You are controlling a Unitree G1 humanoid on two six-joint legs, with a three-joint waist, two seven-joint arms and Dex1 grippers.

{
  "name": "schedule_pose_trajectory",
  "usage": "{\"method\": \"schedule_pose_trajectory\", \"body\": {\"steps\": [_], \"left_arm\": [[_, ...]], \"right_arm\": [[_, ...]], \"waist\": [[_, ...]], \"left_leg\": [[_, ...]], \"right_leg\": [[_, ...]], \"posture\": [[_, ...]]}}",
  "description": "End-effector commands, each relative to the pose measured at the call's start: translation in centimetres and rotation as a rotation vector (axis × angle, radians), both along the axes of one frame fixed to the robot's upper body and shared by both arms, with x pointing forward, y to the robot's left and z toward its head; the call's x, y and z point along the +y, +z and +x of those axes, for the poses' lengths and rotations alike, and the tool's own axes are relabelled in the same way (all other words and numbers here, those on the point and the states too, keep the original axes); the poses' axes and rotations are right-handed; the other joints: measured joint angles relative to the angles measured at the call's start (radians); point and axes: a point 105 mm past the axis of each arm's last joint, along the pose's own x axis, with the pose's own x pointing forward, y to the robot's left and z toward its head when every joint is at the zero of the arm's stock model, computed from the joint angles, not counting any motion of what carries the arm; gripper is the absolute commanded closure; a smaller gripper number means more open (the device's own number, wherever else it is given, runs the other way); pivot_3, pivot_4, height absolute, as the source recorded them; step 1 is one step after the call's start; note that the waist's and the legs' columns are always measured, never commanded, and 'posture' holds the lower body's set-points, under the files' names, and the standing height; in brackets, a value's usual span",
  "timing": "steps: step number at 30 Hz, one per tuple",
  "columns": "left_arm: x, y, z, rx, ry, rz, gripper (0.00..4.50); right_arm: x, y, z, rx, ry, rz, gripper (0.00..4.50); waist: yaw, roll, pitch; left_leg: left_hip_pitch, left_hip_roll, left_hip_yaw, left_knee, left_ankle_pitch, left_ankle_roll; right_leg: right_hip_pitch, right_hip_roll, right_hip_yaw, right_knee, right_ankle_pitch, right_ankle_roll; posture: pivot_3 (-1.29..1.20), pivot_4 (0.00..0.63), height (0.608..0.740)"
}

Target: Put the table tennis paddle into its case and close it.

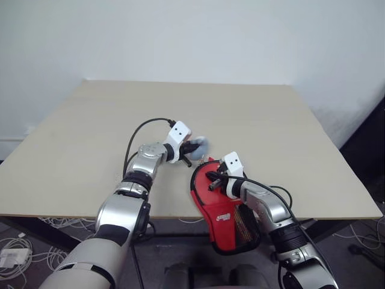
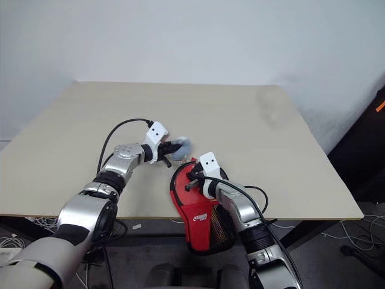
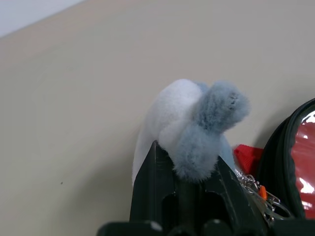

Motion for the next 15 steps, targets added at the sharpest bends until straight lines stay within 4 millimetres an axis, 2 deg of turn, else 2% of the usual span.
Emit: {"method": "schedule_pose_trajectory", "body": {"steps": [1, 15], "left_arm": [[-1.9, 3.4, 1.1, -0.115, -0.029, -0.009, 4.50], [-4.4, 4.7, 2.0, -0.164, 0.012, 0.028, 4.50]], "right_arm": [[0.6, -0.7, -0.5, 0.029, 0.025, -0.010, 4.50], [0.7, -0.7, -0.7, 0.028, 0.034, -0.014, 4.50]], "waist": [[0.000, 0.000, 0.000], [0.000, 0.000, 0.000]], "left_leg": [[0.000, 0.000, 0.000, 0.000, 0.000, 0.000], [0.000, 0.000, 0.000, 0.000, 0.000, 0.000]], "right_leg": [[0.000, 0.000, 0.000, 0.000, 0.000, 0.000], [0.000, 0.000, 0.000, 0.000, 0.000, 0.000]], "posture": [[0.00, 0.000, 0.740], [0.00, 0.000, 0.740]]}}
